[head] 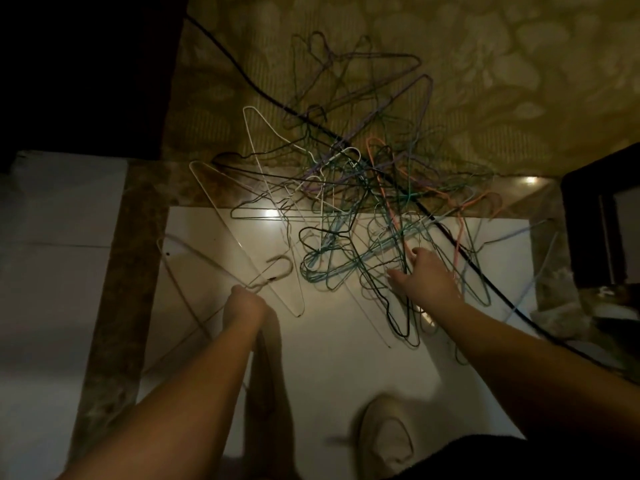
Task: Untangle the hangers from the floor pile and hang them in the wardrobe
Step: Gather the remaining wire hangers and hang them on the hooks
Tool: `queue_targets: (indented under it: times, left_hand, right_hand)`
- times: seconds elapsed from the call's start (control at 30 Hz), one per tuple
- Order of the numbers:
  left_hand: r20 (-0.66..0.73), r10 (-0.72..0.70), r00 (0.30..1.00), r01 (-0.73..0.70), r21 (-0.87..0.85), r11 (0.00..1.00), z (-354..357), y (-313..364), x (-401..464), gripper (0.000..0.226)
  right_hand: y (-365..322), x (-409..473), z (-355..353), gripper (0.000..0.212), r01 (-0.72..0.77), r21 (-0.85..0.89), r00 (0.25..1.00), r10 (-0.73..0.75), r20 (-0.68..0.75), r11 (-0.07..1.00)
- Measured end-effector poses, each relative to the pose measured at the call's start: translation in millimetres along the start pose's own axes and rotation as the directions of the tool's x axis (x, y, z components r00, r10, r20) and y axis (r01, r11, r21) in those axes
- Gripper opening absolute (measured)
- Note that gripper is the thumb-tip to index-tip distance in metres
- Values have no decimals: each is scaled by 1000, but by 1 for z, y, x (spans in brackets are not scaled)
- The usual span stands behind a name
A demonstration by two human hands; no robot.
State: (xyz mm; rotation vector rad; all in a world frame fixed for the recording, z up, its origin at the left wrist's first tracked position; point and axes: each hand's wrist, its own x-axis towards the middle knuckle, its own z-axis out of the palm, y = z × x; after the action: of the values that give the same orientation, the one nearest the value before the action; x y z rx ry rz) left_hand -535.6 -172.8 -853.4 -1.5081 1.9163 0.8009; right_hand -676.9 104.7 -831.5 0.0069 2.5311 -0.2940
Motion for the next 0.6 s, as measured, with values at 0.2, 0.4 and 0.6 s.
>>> queue_targets:
  times: [0.2, 0.4, 0.6]
  left_hand:
    - [28, 61, 998, -55, -186, 981, -9, 11, 0, 30]
    - [54, 31, 998, 8, -606, 795, -28, 48, -27, 21]
    - [212, 112, 971, 105, -796, 596, -69, 92, -79, 14]
  right_hand:
    - [-11, -4, -6, 35, -16, 55, 990, 8, 141, 998]
    - [-23, -11, -36, 26, -46, 108, 989, 30, 145, 993]
    - [-33, -18, -94, 25, -90, 218, 963, 29, 267, 972]
